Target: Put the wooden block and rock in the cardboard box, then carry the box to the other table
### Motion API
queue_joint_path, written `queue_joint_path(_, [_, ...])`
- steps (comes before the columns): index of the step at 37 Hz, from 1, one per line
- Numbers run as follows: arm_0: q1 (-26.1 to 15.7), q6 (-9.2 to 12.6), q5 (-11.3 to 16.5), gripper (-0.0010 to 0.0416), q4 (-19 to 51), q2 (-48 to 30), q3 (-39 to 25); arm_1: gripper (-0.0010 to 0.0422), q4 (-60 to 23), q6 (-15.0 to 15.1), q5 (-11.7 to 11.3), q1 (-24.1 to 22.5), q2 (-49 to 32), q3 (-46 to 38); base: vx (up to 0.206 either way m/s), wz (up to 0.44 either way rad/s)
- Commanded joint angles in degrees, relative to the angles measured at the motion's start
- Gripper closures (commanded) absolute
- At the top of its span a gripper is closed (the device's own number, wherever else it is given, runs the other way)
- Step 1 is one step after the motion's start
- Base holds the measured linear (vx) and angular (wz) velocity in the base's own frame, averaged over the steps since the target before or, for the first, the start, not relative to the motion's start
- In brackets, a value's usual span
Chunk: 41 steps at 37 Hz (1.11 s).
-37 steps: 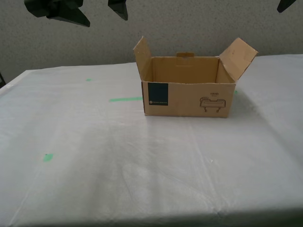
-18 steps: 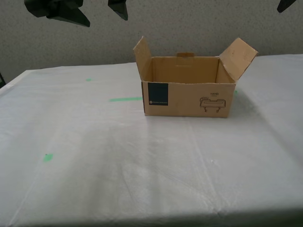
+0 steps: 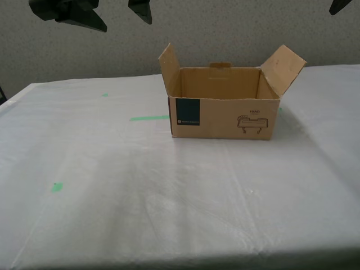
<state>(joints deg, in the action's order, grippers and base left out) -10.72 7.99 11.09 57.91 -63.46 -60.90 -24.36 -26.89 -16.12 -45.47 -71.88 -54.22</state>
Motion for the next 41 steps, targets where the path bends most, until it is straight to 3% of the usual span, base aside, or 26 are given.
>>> queue_joint_path(1, [0.0, 0.2, -0.1, 0.0012, -0.1, 0.0, 0.0, 0.0016, 0.1, -0.1, 0.1, 0.0, 0.0, 0.0, 0.000, 0.000])
queue_joint_path(41, [0.0, 0.2, -0.1, 0.0012, -0.1, 0.0, 0.0, 0.0016, 0.1, -0.1, 0.1, 0.0, 0.0, 0.0, 0.000, 0.000])
